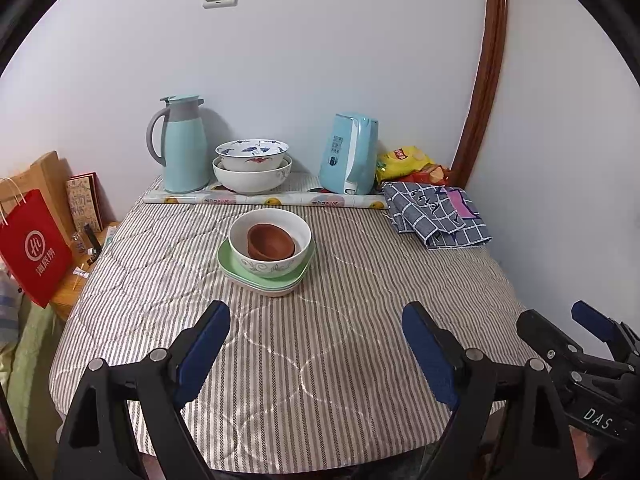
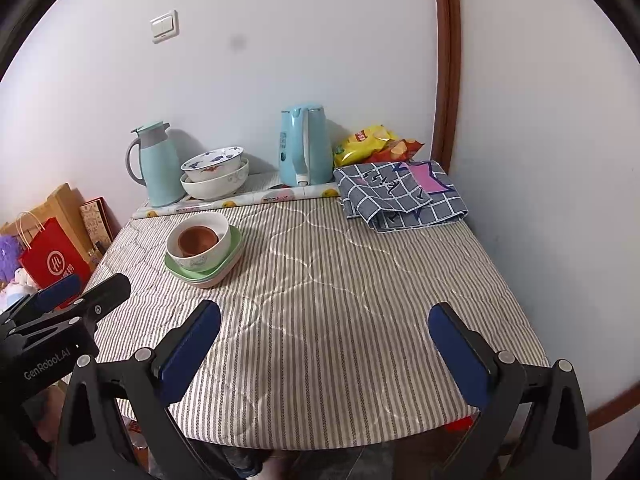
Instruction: Organize plates and bowls
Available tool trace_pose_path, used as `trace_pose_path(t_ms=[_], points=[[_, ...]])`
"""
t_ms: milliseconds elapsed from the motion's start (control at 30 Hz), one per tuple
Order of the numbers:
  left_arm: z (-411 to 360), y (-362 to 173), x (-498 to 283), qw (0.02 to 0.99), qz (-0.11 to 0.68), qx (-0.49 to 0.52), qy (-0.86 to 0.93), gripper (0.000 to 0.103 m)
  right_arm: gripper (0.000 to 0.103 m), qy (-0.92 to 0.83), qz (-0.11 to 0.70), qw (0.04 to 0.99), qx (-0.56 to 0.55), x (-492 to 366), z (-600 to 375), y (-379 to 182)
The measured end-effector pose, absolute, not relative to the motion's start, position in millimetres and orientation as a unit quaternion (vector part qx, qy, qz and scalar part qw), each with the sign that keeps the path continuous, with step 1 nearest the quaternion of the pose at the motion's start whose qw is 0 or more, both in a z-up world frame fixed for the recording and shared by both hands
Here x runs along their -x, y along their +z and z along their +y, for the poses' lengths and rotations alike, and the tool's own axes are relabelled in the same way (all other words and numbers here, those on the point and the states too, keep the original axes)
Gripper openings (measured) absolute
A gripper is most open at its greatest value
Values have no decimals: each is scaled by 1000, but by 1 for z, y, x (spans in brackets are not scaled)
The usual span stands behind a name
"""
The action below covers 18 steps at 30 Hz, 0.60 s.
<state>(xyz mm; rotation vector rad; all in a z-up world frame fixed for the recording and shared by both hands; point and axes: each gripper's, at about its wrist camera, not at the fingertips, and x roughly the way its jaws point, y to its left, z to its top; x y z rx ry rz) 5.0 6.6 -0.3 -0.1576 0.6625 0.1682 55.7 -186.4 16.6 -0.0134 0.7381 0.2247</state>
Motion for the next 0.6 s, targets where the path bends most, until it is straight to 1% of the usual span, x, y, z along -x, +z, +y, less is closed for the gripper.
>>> trace_pose_path(t_ms=[600], points=[[4,-1,0,939,323,73,89,88,102,113,359,926,8,-47,-188,16]])
